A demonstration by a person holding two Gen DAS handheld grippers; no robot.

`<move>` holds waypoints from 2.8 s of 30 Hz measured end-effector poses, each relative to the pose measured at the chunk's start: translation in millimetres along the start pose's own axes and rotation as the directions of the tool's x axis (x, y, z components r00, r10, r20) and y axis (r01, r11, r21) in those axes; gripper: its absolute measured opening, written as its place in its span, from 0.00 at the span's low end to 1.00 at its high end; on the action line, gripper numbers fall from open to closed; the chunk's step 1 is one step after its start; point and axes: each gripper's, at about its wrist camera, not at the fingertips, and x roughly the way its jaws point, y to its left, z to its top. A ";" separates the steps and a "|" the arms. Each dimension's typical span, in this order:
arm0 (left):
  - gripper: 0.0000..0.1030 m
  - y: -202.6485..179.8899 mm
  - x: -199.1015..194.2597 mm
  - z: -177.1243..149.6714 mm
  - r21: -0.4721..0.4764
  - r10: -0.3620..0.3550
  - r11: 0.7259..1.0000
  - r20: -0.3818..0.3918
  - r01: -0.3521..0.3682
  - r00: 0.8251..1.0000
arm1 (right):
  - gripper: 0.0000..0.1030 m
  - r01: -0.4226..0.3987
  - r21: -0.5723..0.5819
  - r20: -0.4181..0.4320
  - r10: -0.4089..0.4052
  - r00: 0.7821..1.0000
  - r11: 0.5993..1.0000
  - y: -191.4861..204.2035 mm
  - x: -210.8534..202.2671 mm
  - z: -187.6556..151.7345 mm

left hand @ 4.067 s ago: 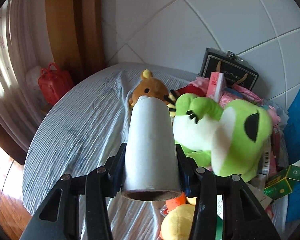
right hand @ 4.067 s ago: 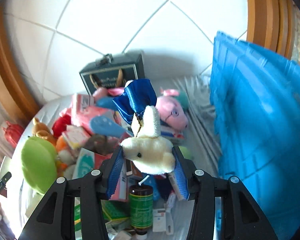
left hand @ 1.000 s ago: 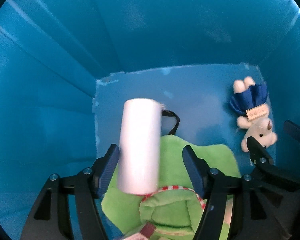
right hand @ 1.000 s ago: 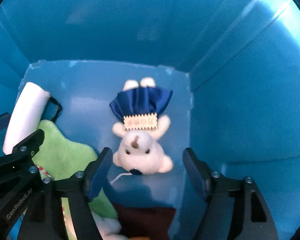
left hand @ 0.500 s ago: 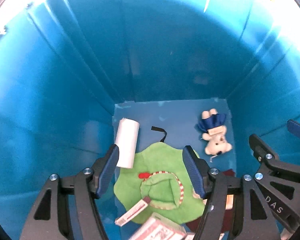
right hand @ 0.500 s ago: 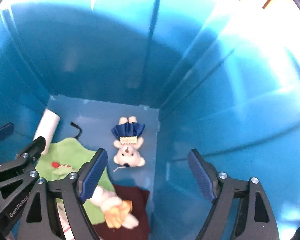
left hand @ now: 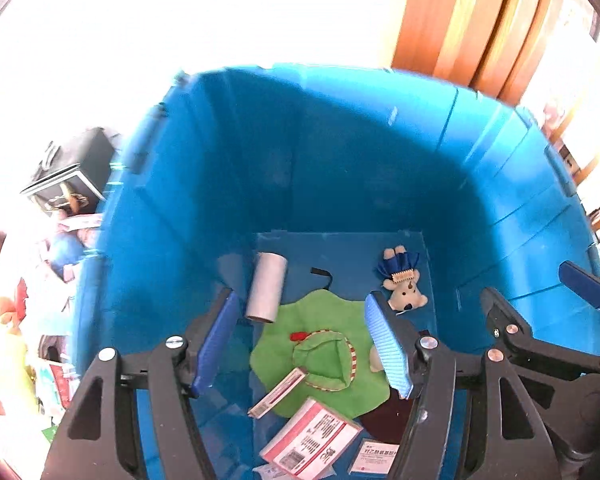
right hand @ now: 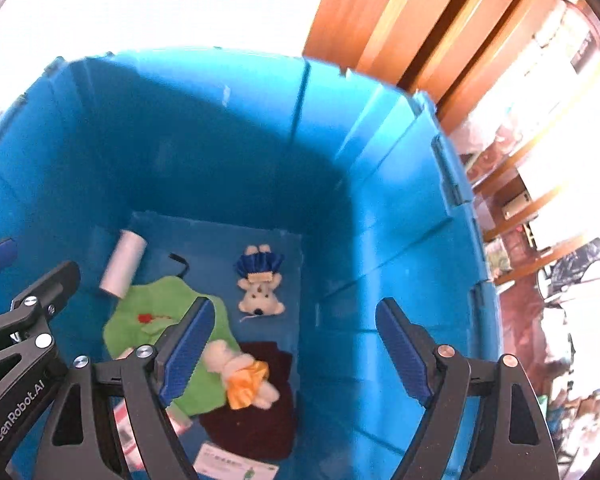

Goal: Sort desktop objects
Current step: 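Move both tools back over the pile on the bed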

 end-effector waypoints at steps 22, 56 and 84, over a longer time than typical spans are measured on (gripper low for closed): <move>0.63 198.8 -92.0 -48.5 -0.185 0.104 0.979 0.105 -0.083 0.989 | 0.84 -0.089 -0.136 0.159 0.111 0.981 0.987 172.4 -132.3 0.3; 0.75 432.6 -113.5 -302.6 -0.251 0.349 0.926 0.289 -0.281 0.892 | 1.00 -0.450 -0.218 0.283 0.497 0.820 0.866 373.8 -172.8 -140.6; 0.75 372.8 -2.6 -407.9 -0.399 0.410 0.870 0.262 -0.289 0.874 | 1.00 -0.607 -0.415 0.225 0.723 0.653 0.678 408.8 -76.8 -275.3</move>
